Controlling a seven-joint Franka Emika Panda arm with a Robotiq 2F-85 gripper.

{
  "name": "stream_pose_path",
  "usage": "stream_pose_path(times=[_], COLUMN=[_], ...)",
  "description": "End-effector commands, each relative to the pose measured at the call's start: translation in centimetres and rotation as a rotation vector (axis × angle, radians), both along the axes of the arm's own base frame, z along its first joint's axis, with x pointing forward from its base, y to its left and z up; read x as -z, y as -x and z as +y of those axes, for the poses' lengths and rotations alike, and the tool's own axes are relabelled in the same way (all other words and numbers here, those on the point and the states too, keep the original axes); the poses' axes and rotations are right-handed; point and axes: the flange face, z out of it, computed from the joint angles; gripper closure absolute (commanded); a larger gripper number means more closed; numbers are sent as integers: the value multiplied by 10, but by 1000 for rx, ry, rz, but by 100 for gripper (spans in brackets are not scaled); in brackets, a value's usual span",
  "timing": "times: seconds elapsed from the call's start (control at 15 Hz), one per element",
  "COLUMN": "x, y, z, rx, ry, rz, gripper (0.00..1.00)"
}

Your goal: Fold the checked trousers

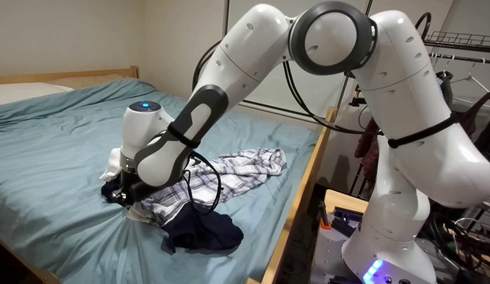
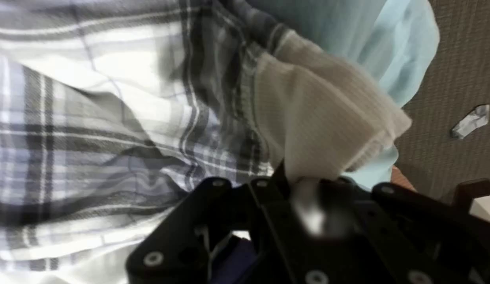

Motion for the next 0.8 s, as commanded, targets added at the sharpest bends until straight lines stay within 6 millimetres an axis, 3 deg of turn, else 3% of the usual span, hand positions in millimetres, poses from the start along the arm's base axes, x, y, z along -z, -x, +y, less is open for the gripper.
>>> stream_pose_path(times=[0.0,0.2,0.47,0.53,0.67,0.73], x=[13,26,36,37,40,40], y=[-35,-55,-64,-65,-65,-65], z=[-1,17,34,38,42,44], rx=[-152,-278,-438,-461,-492,-501], ry=[-80,-143,-233,-248,-261,-264], rz=[-72,-78,-89,-86,-77,-73], gripper=[94,94,94,64,57,87])
